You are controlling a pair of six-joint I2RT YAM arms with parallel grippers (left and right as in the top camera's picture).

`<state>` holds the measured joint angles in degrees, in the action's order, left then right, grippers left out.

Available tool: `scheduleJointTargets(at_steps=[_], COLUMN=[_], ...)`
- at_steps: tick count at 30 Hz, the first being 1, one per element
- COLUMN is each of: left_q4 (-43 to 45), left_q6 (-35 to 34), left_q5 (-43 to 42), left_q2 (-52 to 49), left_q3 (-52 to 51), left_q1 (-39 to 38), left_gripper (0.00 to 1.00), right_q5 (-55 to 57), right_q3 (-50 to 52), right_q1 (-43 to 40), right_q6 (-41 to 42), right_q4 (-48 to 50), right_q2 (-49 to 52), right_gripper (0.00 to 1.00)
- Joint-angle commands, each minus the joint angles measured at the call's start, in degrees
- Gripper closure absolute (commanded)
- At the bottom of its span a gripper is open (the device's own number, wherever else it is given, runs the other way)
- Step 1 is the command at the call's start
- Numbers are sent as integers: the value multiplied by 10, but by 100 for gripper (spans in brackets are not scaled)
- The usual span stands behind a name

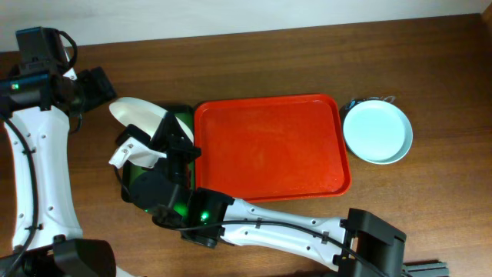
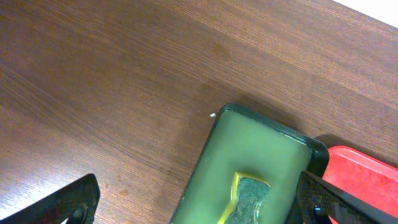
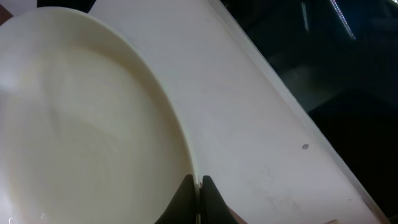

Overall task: Clean dirty plates on tray and stack at the side
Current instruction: 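Tilt the held cream plate over the green tray to drain it, then carry the cream plate right and lower it onto the plate stack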

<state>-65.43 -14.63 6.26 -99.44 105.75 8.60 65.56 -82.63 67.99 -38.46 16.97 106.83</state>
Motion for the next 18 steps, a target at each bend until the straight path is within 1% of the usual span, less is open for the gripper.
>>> scheduleJointTargets(at_steps=[1, 3, 5, 6, 7, 9, 10, 11, 13, 14, 16, 18], left_q4=[0, 0, 0, 0, 0, 0, 0, 0, 0, 0, 0, 0], left_q6=[-8, -8, -8, -8, -8, -8, -8, -8, -8, -8, -8, -8], left_q5=[2, 2, 2, 2, 2, 2, 2, 2, 2, 2, 2, 2], left_q2=[-2, -2, -2, -2, -2, -2, -2, -2, -2, -2, -2, -2], left_q3=[1, 1, 1, 1, 1, 1, 1, 1, 1, 1, 1, 1], left_q1=[-1, -1, -1, -1, -1, -1, -1, -1, -1, -1, -1, -1], left_gripper=[1, 1, 1, 1, 1, 1, 1, 1, 1, 1, 1, 1], right_q5=[27, 37, 31, 14, -23, -78, -137, -189, -286, -319, -398, -462], right_q3=[-11, -11, -11, -10, -10, -10, -10, -10, -11, -11, -11, -11], right_q1=[2, 2, -1, -6, -18, -37, -56, -75, -115, -129, -176, -225], right_q6=[69, 147, 219, 269, 350, 438, 500, 541, 596, 607, 659, 691], right_q4=[4, -19, -70, -115, -183, -244, -288, -315, -342, -348, -374, -405], right_q2=[-7, -7, -7, -7, -7, -7, -7, -7, -7, -9, -23, -46], right_gripper=[96, 96, 96, 96, 96, 96, 96, 96, 96, 96, 96, 96])
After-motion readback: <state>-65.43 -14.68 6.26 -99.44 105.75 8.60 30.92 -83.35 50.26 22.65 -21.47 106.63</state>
